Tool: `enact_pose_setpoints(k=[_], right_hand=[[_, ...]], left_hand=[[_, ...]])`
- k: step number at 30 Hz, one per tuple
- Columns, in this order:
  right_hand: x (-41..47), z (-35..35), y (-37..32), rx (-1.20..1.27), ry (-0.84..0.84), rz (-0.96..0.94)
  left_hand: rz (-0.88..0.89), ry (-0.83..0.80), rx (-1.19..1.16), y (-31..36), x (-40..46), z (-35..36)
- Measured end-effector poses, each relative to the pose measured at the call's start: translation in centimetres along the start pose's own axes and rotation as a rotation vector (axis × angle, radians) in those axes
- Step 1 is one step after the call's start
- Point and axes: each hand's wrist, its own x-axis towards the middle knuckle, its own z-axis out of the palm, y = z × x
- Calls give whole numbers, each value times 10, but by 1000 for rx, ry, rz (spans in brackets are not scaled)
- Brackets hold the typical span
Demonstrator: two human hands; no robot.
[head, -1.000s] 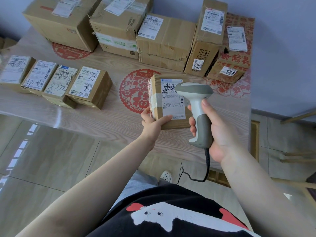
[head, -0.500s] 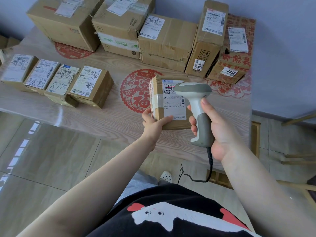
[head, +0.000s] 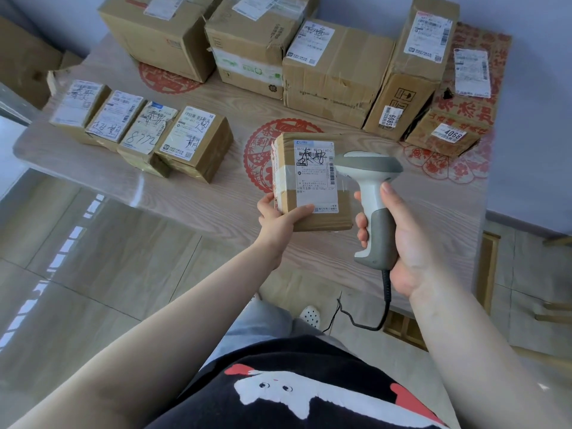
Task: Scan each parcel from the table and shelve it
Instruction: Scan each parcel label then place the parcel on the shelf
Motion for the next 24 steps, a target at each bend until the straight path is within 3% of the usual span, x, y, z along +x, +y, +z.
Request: enact_pose_setpoints(k=[16,24], right_hand=[[-21,98,46,-125,-123,79],[-57,203,104,-246,-190,105]], left_hand=[[106,292,-177,-19,-62,-139],[126,440,-289,-42,-115,-285]])
